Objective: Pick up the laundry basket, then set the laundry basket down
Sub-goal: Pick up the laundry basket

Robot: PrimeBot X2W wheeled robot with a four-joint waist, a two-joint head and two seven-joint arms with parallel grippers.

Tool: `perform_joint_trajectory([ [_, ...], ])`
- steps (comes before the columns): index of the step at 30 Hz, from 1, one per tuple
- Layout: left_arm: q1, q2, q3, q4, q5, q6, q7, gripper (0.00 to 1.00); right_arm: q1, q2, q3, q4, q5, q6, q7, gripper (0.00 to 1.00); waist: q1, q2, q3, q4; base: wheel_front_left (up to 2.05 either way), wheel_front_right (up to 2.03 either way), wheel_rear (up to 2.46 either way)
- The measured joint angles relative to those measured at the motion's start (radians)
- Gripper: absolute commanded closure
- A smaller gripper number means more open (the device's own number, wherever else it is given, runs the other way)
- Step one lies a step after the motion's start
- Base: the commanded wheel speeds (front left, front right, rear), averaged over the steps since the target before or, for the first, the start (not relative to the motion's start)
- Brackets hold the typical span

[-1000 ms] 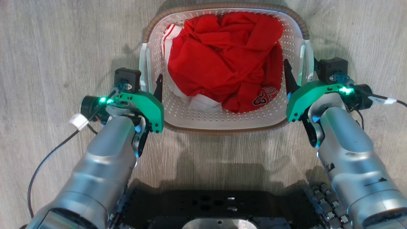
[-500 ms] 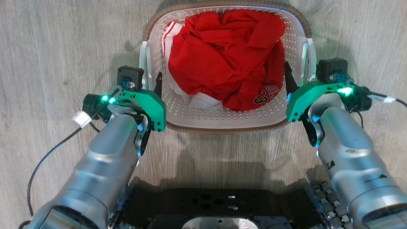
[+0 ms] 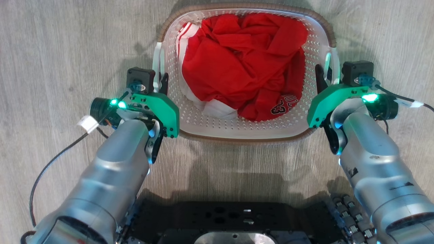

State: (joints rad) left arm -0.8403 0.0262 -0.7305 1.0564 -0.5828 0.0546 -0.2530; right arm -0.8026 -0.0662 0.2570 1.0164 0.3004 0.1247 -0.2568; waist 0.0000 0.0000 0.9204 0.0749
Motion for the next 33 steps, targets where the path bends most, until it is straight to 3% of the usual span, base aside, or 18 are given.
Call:
perform_joint_trajectory([
  [18,0.010,-0.002,-0.044,0.029,-0.067,0.007,0.000,1.00,-0.001,0.000,0.047,0.052,0.055,0.000,0.000,1.00,-0.0001,0.0000,-0.061,-0.007,0.00,0.00,0.00],
  [33,0.100,-0.005,-0.144,0.101,-0.178,-0.003,0.019,1.00,0.014,0.007,0.226,0.179,0.220,0.000,0.034,1.00,-0.0001,0.0000,-0.220,-0.029,0.00,0.00,0.00],
])
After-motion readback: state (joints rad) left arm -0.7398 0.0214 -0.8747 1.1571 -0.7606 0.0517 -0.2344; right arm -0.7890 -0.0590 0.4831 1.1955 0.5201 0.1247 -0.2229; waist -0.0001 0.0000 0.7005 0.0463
